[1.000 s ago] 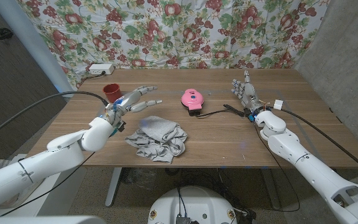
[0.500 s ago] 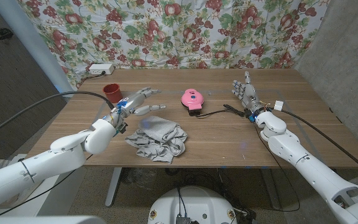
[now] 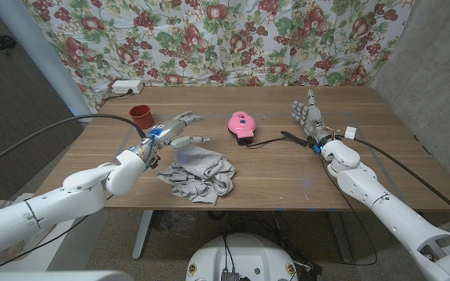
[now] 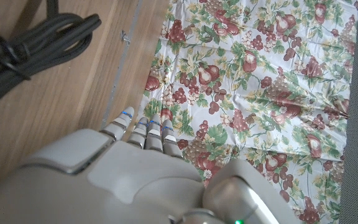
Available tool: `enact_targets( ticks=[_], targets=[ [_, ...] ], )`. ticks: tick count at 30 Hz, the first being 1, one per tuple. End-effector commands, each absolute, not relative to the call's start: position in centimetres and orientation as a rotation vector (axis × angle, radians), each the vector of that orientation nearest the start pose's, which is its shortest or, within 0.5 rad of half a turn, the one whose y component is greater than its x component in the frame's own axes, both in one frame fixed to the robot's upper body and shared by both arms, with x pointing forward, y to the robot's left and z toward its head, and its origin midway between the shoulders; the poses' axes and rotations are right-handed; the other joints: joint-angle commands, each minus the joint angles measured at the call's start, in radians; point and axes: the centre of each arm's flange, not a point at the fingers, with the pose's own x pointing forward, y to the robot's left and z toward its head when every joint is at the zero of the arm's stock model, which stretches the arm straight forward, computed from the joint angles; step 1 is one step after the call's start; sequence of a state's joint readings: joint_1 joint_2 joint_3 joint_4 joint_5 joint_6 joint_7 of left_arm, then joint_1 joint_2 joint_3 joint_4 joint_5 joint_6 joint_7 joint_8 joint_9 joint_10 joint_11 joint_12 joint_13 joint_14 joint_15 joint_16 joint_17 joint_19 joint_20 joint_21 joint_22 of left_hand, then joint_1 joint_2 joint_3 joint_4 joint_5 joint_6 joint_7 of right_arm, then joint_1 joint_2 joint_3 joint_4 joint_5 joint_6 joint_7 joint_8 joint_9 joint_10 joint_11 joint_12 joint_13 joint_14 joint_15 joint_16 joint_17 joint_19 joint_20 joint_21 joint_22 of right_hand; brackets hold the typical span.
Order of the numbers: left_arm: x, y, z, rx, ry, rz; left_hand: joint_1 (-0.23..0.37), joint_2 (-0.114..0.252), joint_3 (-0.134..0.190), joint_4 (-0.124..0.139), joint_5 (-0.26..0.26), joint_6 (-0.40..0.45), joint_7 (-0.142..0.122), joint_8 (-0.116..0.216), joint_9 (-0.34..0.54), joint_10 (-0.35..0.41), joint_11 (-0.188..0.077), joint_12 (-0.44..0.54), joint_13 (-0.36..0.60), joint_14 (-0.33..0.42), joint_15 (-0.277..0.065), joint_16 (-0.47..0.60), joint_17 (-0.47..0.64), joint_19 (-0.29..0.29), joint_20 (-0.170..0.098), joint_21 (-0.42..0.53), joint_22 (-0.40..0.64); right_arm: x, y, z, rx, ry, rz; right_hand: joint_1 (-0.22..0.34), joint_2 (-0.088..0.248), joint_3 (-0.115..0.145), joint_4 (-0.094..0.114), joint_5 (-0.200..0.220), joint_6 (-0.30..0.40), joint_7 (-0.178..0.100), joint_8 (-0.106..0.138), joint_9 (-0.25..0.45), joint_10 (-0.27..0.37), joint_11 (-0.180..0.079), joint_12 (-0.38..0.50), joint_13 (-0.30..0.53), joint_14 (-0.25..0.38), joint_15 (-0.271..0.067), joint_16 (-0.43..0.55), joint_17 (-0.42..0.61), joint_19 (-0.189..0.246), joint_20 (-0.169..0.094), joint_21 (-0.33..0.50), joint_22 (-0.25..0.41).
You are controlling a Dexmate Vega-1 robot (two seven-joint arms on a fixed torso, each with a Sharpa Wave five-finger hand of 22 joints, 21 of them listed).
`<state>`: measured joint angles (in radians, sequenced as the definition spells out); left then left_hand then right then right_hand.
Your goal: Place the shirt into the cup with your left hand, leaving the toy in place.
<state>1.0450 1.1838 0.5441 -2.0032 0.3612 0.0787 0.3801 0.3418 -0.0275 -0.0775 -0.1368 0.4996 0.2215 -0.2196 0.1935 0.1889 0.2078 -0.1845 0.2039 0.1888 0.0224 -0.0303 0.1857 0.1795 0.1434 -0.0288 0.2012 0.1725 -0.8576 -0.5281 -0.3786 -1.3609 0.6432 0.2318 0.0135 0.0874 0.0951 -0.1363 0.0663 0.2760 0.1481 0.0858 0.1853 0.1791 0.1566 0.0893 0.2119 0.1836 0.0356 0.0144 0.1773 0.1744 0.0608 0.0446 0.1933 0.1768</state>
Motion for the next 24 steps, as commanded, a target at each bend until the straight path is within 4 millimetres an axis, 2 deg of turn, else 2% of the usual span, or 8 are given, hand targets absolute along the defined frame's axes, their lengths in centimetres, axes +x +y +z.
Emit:
enact_targets(
  ticks=[1, 24],
  targets=[
    [51.9, 26.6, -2.4, 1.468, -0.846, -0.03, 0.007, -0.005, -0.006, -0.001, 0.008, 0.005, 0.0, 0.007, 0.002, 0.006, -0.001, 0.003, 0.001, 0.005, -0.168, 0.007, 0.002, 0.006, 0.001, 0.001, 0.003, 65.1, -28.1, -2.5, 0.014, -0.557, 0.222, 0.005, 0.0, 0.002, -0.001, 0.001, 0.007, -0.001, 0.005, 0.005, 0.002, 0.004, 0.003, 0.003, 0.002, -0.003, 0.005, 0.004, -0.003, -0.001, 0.003, 0.003],
    [51.2, 26.3, -3.8, 1.47, -0.84, -0.069, 0.002, -0.01, -0.015, 0.005, 0.031, -0.028, 0.0, -0.005, 0.002, 0.003, -0.005, 0.001, 0.002, 0.004, -0.168, 0.005, 0.003, 0.003, -0.015, -0.003, 0.004, 64.9, -28.3, -2.8, 0.015, -0.554, 0.213, 0.004, 0.001, 0.004, -0.001, 0.0, 0.007, -0.001, 0.005, 0.005, 0.001, 0.005, 0.002, 0.003, 0.002, -0.001, 0.006, 0.004, -0.004, -0.001, 0.003, 0.003]
  ],
)
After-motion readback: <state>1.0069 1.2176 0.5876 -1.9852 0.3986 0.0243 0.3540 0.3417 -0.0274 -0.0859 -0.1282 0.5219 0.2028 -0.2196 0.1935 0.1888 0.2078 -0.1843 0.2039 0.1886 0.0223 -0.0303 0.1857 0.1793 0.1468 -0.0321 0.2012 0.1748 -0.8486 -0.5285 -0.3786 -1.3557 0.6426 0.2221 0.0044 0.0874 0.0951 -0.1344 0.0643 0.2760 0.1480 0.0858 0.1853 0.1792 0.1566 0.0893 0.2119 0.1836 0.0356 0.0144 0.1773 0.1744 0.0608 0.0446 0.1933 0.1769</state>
